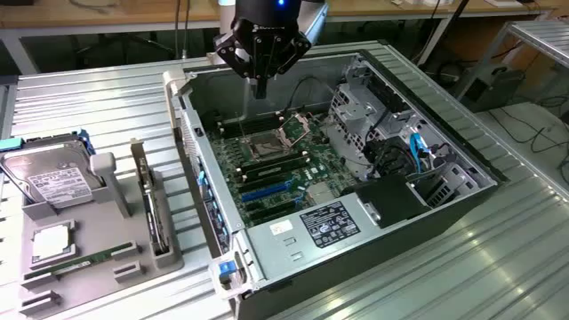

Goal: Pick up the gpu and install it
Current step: 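Reach for the gpu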

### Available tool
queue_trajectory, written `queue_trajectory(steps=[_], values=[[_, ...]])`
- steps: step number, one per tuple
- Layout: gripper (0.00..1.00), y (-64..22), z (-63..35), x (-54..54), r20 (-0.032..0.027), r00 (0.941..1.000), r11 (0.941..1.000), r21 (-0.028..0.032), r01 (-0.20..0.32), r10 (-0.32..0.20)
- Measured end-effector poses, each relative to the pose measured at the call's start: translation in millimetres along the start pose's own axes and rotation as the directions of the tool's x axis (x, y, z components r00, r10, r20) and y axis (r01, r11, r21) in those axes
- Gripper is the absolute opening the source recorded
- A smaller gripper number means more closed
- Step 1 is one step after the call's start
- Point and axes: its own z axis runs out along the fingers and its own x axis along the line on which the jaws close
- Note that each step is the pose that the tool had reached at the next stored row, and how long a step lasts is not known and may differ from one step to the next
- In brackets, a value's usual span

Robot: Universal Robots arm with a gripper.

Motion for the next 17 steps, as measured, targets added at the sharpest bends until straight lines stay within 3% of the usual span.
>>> queue_trajectory(steps=[9, 12, 17], values=[[0.11, -0.2, -0.1, 0.1, 0.0, 1.0, 1.0, 0.0001, 0.0, 0.0], [0.11, -7.1, -0.5, 8.5, 0.0007, 1.0, 1.0, 0.0, 0.0, 0.0], [0.11, -20.0, -1.6, 31.8, 0.0017, 1.0, 1.0, -0.0002, 0.0, 0.0]])
